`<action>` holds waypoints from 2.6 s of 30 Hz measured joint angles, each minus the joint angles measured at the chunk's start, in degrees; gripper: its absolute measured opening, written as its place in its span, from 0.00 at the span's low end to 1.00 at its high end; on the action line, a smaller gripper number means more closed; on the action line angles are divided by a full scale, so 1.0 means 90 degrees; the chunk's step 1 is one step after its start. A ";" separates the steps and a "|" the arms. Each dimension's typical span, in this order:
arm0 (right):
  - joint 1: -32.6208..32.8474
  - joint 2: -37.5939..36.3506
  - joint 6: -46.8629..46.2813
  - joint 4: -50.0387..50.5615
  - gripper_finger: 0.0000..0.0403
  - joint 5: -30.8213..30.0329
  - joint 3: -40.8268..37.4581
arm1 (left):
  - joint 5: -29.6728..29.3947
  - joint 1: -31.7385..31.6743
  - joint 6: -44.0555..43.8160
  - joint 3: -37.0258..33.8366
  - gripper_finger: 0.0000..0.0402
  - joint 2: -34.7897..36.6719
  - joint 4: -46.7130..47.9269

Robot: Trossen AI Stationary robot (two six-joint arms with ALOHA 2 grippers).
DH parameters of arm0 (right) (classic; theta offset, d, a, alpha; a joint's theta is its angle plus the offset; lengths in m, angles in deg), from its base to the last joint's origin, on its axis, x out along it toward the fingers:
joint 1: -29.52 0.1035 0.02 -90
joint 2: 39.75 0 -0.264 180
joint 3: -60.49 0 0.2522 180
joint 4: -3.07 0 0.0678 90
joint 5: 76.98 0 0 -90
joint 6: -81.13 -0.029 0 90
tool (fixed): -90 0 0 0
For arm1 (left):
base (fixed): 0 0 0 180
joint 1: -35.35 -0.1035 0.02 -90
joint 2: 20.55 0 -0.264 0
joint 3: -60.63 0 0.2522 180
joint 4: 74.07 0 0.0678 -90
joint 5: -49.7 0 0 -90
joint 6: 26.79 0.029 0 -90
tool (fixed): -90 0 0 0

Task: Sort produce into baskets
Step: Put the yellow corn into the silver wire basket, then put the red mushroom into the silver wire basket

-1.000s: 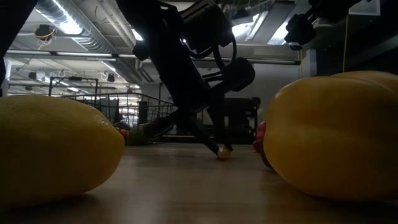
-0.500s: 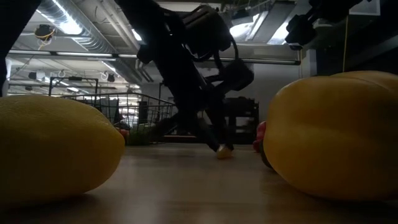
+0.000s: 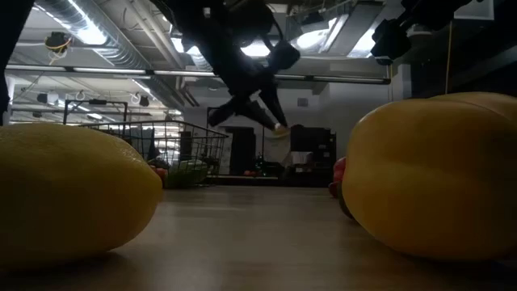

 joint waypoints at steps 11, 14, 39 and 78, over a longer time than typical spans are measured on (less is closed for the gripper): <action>-0.0001 0.0000 -0.0002 -0.0013 0.89 0.0000 0.0000 | -0.0357 -0.1166 0.1101 0.0012 0.15 0.1041 0.0662; 0.0001 0.0000 -0.0001 -0.0014 0.89 0.0000 0.0000 | -0.0427 -0.1491 0.1482 0.0012 0.16 0.1122 0.0884; 0.0000 0.0000 0.0000 -0.0011 0.89 0.0000 0.0000 | -0.0212 -0.2876 0.1968 0.0012 0.16 0.1119 0.1831; 0.0001 0.0000 0.0002 -0.0018 0.89 -0.0002 0.0000 | -0.0227 -0.3229 0.3596 -0.0556 0.37 0.1100 0.3003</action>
